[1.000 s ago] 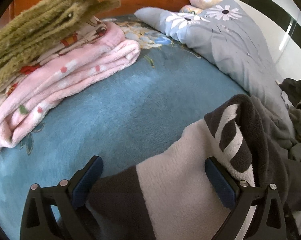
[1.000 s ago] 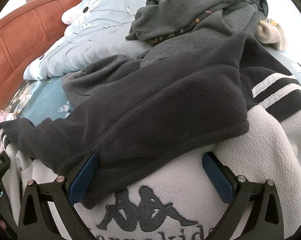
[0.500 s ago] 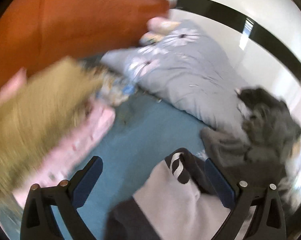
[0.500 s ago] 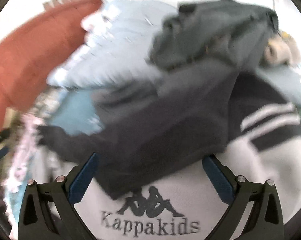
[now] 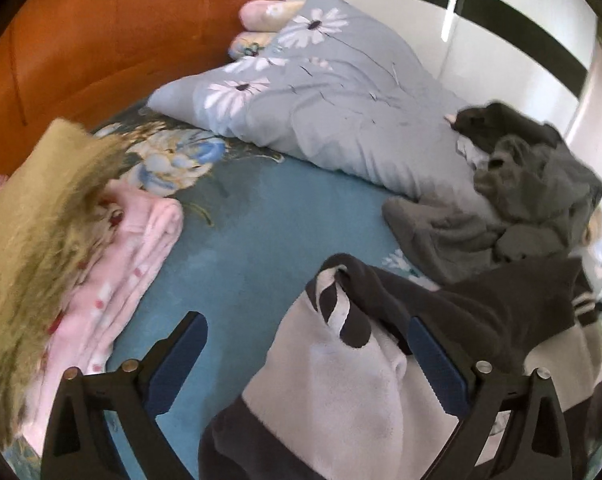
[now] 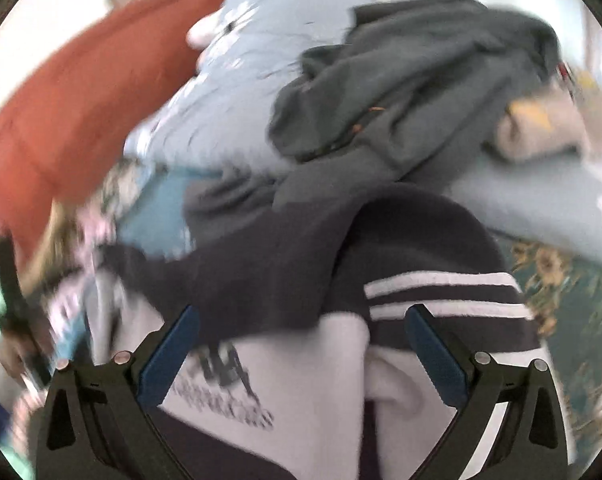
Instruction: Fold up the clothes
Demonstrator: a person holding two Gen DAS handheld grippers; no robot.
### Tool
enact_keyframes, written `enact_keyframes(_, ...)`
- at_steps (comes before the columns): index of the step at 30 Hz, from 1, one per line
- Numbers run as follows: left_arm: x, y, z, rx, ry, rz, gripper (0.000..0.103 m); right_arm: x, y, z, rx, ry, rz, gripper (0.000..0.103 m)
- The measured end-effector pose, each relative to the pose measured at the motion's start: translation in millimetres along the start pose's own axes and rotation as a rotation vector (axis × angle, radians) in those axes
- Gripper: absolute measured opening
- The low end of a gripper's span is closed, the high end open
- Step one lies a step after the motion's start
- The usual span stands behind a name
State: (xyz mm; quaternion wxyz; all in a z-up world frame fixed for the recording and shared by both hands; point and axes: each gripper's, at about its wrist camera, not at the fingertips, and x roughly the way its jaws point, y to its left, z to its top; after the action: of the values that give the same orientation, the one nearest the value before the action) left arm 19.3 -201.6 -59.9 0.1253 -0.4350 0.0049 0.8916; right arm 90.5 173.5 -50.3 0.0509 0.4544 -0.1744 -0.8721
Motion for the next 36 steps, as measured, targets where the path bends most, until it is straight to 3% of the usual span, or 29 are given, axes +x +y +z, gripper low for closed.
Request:
enact_keyframes(3,10,-9,-1,0.081,0.020,0.003,0.098,21,-9,13,0.096,0.019,0.040,0.072)
enact_keyframes(6,17,-10,-1,0.123,0.038,-0.004,0.092,40,-7,22,0.120,0.048,0.065,0.067)
enact_keyframes(8,21,-9,0,0.133,0.051,-0.008,0.079,48,-3,28,0.107,0.052,0.077,0.065)
enact_keyframes(14,32,-1,3,0.091,0.095,-0.052,0.036,71,-10,39,0.205,0.113,0.151,0.041)
enact_keyframes(17,32,-1,2,0.095,0.112,-0.085,0.021,72,-10,29,0.210,0.187,0.164,0.026)
enact_keyframes(20,31,3,7,0.100,0.108,-0.096,0.016,71,-11,33,0.232,0.217,0.234,0.016)
enact_keyframes(25,30,22,33,0.040,0.079,-0.129,0.014,63,-15,66,0.308,0.173,0.388,0.014)
enact_keyframes(29,55,42,55,0.020,0.097,-0.078,0.014,78,-33,106,0.473,0.130,0.460,0.014)
enact_keyframes(36,108,53,60,-0.013,0.234,-0.001,0.015,134,-48,109,0.647,0.216,0.328,0.014)
